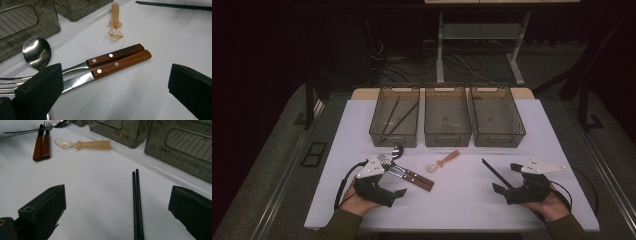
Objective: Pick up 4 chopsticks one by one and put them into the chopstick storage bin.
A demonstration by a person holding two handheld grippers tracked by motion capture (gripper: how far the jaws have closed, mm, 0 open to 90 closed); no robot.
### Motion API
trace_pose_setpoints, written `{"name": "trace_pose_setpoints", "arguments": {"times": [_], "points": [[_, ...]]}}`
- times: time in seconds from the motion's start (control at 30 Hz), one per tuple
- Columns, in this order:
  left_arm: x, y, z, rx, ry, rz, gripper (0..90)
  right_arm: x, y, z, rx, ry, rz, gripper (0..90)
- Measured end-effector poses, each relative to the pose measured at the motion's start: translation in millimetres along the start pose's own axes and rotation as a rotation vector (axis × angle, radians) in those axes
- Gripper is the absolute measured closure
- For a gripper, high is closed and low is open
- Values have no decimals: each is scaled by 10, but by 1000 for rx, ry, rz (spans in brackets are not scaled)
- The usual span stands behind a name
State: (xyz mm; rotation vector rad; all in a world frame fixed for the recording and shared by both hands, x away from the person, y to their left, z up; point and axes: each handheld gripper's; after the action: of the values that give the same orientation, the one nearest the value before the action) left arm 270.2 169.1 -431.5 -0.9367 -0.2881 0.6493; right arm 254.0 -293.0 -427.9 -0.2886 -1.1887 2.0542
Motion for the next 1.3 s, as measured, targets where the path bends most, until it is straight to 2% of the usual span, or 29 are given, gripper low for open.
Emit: {"name": "trace_pose_setpoints", "arguments": {"times": [0.07,0.27,0.3,0.4,0.5,0.83,1.03,1.3], "points": [[4,8,-11,9,3,-2,0,-11,-17,34,11,-12,6,14],[1,7,-23,13,12,-4,0,-51,-56,115,46,-8,-6,18],[0,5,-23,13,13,-7,0,-62,-55,130,53,-3,-2,55],[-3,3,-24,14,15,-9,0,-99,-48,178,74,9,4,72],[-5,0,-23,10,15,-4,0,-144,-37,230,81,-6,-3,163],[-8,0,-20,9,14,-3,0,-220,24,327,133,3,-6,300],[-19,-7,-14,8,14,-5,0,-291,86,408,154,-22,-34,462],[-21,-7,-16,9,18,-7,0,-301,144,413,207,-29,-26,667]]}}
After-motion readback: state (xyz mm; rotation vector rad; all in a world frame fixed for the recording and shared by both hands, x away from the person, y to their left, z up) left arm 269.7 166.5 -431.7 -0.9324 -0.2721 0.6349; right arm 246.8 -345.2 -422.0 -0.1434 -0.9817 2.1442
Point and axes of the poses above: each handheld gripper's, and its own axes: z roughly backward along the jaws, y roughly out of its underside, x roughly to its left, and after that the axes turned 5 degrees about -y, right-handed
